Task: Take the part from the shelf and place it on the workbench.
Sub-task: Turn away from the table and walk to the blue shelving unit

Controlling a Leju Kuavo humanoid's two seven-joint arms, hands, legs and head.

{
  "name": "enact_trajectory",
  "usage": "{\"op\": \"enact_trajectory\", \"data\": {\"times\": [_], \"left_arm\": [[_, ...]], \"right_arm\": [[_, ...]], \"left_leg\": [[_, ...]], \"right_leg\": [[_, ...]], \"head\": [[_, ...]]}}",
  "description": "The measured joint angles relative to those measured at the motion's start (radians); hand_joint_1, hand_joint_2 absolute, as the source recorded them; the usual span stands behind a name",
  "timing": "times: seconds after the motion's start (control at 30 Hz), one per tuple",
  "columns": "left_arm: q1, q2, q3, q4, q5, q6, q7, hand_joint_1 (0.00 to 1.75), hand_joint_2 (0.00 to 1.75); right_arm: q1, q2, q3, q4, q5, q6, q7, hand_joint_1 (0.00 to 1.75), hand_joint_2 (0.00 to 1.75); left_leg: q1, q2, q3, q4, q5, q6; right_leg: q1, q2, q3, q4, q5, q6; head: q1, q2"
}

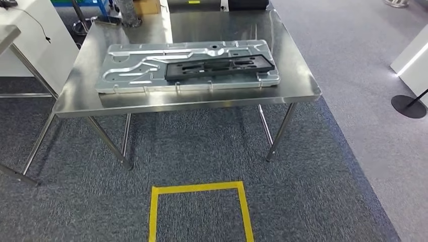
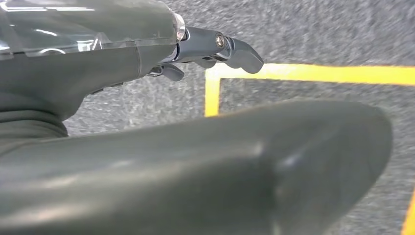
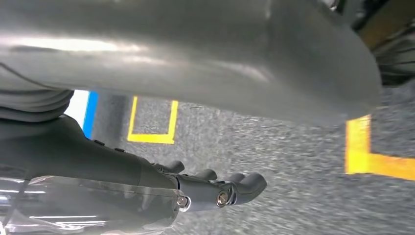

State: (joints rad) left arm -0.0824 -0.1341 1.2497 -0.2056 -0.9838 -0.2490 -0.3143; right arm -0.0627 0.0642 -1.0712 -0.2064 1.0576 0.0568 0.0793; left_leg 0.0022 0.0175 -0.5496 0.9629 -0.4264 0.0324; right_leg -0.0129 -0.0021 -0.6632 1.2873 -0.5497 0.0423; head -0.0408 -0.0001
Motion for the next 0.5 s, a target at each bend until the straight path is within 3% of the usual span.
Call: {"op": "enact_trajectory", "data": {"times": [0.07, 0.13, 0.17, 0.23, 0.27, 0.33, 0.4, 0.43, 0.47, 0.5], "left_arm": [[-0.001, 0.000, -0.001, 0.000, -0.003, -0.002, 0.000, 0.00, 0.00], [-0.004, 0.000, -0.003, 0.000, -0.003, -0.003, 0.000, 0.00, 0.00], [-0.005, 0.000, -0.003, 0.000, -0.003, -0.003, 0.000, 0.00, 0.00], [-0.005, 0.000, -0.004, 0.000, -0.003, -0.003, 0.000, 0.00, 0.00], [-0.004, 0.000, -0.004, 0.000, -0.003, -0.003, 0.000, 0.00, 0.00], [0.000, -0.001, -0.004, 0.000, -0.003, -0.003, 0.000, 0.00, 0.00], [0.001, -0.001, -0.004, 0.000, -0.002, -0.003, 0.000, 0.00, 0.00], [0.001, -0.002, -0.004, 0.000, -0.002, -0.003, 0.000, 0.00, 0.00], [0.001, -0.002, -0.004, 0.000, -0.002, -0.003, 0.000, 0.00, 0.00], [0.001, -0.002, -0.004, 0.000, -0.002, -0.002, 0.000, 0.00, 0.00]], "right_arm": [[-0.001, -0.002, 0.000, 0.000, 0.000, 0.000, -0.002, 0.00, 0.00], [-0.005, -0.003, 0.000, 0.000, 0.000, 0.000, -0.005, 0.00, 0.00], [-0.006, -0.003, 0.000, 0.000, 0.000, 0.000, -0.006, 0.00, 0.00], [-0.006, -0.003, 0.000, 0.000, 0.000, 0.002, -0.006, 0.00, 0.00], [-0.006, -0.003, 0.000, 0.001, 0.000, 0.003, -0.003, 0.00, 0.00], [-0.005, -0.003, 0.000, 0.002, 0.001, 0.005, 0.005, 0.00, 0.00], [-0.005, -0.003, 0.000, 0.002, 0.001, 0.006, 0.009, 0.00, 0.00], [-0.004, -0.003, 0.000, 0.002, 0.001, 0.006, 0.009, 0.00, 0.00], [-0.004, -0.003, 0.000, 0.002, 0.001, 0.006, 0.010, 0.00, 0.00], [-0.004, -0.003, 0.000, 0.002, 0.001, 0.007, 0.010, 0.00, 0.00]], "left_leg": [[0.003, 0.000, -0.039, 0.021, 0.017, -0.009], [0.002, 0.000, -0.068, 0.043, 0.030, -0.021], [0.001, 0.000, -0.075, 0.049, 0.038, -0.027], [0.002, 0.000, -0.084, 0.050, 0.053, -0.041], [0.004, -0.002, -0.090, 0.055, 0.044, -0.047], [0.008, -0.005, -0.115, 0.114, -0.032, -0.057], [0.010, -0.007, -0.143, 0.235, -0.136, -0.063], [0.010, -0.007, -0.149, 0.292, -0.160, -0.065], [0.010, -0.007, -0.143, 0.328, -0.159, -0.064], [0.010, -0.008, -0.120, 0.330, -0.138, -0.062]], "right_leg": [[-0.007, 0.000, 0.101, -0.110, 0.041, 0.004], [-0.006, 0.002, 0.202, -0.252, 0.019, -0.001], [-0.004, 0.003, 0.224, -0.291, 0.003, -0.008], [-0.001, 0.001, 0.217, -0.307, 0.005, -0.028], [-0.001, -0.001, 0.207, -0.307, 0.015, -0.038], [-0.003, -0.006, 0.179, -0.309, 0.042, -0.054], [0.001, -0.008, 0.147, -0.307, 0.068, -0.060], [0.003, -0.008, 0.129, -0.306, 0.081, -0.060], [0.006, -0.008, 0.111, -0.303, 0.093, -0.060], [0.008, -0.008, 0.093, -0.300, 0.105, -0.059]], "head": [[0.000, 0.000], [0.000, 0.000], [0.000, 0.000], [0.000, 0.000], [0.000, 0.000], [0.000, 0.000], [0.000, 0.000], [0.000, 0.000], [0.000, 0.000], [0.000, 0.000]]}}
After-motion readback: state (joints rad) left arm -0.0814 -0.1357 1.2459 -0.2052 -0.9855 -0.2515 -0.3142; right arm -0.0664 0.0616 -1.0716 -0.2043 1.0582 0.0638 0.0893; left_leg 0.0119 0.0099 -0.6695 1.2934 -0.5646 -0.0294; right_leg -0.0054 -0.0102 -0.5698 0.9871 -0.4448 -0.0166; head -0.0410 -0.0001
